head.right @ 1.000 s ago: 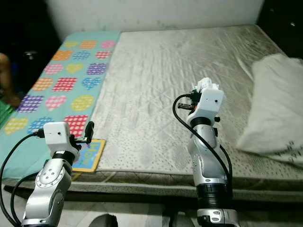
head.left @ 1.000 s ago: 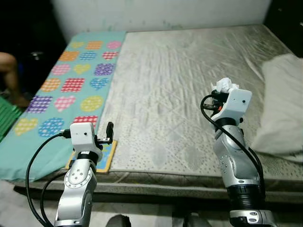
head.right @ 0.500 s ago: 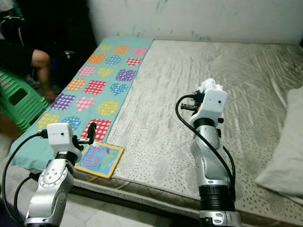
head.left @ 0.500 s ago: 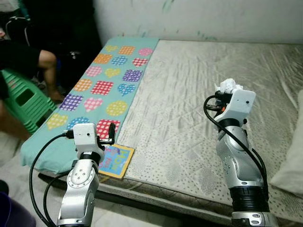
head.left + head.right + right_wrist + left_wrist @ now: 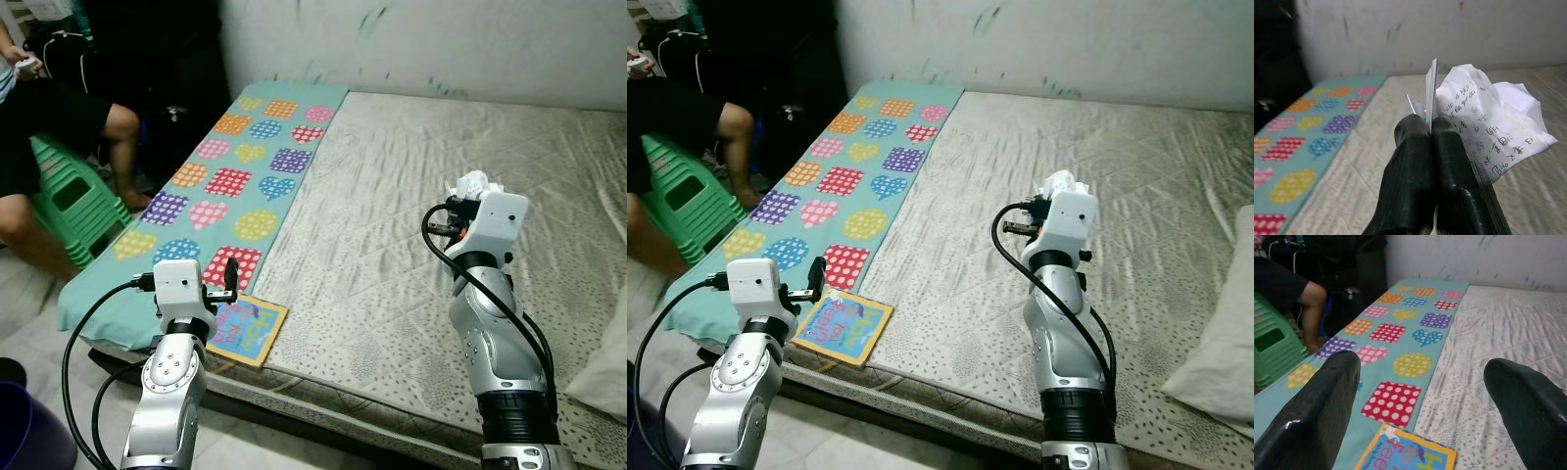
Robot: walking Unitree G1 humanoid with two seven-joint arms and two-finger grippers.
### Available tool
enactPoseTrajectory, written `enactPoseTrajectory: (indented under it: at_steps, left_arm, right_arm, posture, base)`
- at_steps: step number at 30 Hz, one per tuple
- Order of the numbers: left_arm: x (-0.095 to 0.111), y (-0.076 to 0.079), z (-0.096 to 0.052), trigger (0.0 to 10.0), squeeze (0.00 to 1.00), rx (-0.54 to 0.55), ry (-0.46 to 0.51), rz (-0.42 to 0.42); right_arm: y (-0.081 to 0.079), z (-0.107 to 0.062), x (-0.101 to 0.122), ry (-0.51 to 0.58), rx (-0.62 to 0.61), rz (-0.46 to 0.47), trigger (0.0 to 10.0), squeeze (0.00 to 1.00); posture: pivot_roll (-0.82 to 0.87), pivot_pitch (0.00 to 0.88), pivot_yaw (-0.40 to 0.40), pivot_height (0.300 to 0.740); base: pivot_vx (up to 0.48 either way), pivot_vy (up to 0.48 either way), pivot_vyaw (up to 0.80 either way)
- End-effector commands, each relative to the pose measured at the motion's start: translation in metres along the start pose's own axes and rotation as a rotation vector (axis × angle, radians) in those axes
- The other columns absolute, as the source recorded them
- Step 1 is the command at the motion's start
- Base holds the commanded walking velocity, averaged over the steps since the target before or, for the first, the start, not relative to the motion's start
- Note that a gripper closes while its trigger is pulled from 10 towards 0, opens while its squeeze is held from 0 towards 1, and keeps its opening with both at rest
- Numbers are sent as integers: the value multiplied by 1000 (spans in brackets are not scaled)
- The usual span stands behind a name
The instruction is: Clean up the room
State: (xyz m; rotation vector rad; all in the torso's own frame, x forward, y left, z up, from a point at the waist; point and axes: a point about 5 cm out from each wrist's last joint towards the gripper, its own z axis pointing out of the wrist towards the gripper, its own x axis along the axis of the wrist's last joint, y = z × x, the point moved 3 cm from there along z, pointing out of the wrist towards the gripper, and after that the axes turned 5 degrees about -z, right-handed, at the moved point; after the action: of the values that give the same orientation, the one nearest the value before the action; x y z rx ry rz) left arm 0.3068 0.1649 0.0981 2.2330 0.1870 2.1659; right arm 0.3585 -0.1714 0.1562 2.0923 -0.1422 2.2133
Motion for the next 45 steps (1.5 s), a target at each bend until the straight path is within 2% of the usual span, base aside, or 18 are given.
enactPoseTrajectory:
  at_steps: [1, 2, 5, 8, 14, 15, 16, 18, 25, 31, 37, 45]
  left_arm:
    - [-6, -3, -2, 10000, 0, 13, -13, 18]
    - [-6, -3, -2, 10000, 0, 13, -13, 18]
    - [-11, 0, -3, 10000, 0, 11, -32, 4]
    - [-14, 2, -1, 10000, 0, 8, -53, -15]
    - [-11, 5, -1, 10000, 0, -7, -34, -7]
    - [-9, 5, -3, 10000, 0, -1, -28, 6]
    - [-9, 5, -3, 10000, 0, -1, -28, 6]
    - [-11, 0, -7, 10000, 0, 16, -33, 2]
    - [-12, -5, -15, 10000, 0, 36, -49, -30]
    - [-11, -7, -19, 10000, 0, 49, -52, -22]
    - [-7, -6, -16, 10000, 0, 41, -16, 26]
    - [-5, -4, -15, 10000, 0, 34, -16, 26]
  right_arm:
    - [3, -3, -1, -7, -3, -17, 10000, 0]
    - [3, -3, -1, -7, -3, -17, 10000, 0]
    - [14, -12, -25, -112, -42, -62, 10000, 0]
    - [19, -15, -31, -137, -64, -68, 10000, 0]
    - [7, -12, -18, -84, -9, -91, 10000, 0]
    - [2, -11, -13, -66, 27, -139, 10000, 0]
    - [2, -11, -13, -66, 27, -139, 10000, 0]
    - [-5, -12, -12, -62, 56, -116, 10000, 0]
    - [-10, -16, -16, -77, 86, -116, 10000, 0]
    - [-15, -22, -22, -102, 127, -106, 10000, 0]
    - [-23, -24, -19, -87, 167, -87, 10000, 0]
    - [-27, -23, -16, -85, 196, -63, 10000, 0]
  posture:
    - [-151, 0, 43, 740]
    - [-151, 0, 43, 740]
    - [-148, 0, 21, 740]
    - [-153, 0, 20, 740]
    - [-164, 0, 33, 740]
    - [-163, 0, 38, 740]
    - [-163, 0, 38, 740]
    - [-154, 0, 37, 740]
    - [-140, 12, 25, 740]
    - [-134, 40, 15, 740]
    - [-136, 41, 15, 740]
    - [-140, 43, 13, 740]
  base:
    - [0, 0, 0]
    - [0, 0, 0]
    - [0, 0, 0]
    - [0, 0, 0]
    - [0, 0, 0]
    - [0, 0, 800]
    - [0, 0, 800]
    - [0, 0, 800]
    - [0, 0, 800]
    - [0, 0, 800]
    - [0, 0, 790]
    - [0, 0, 752]
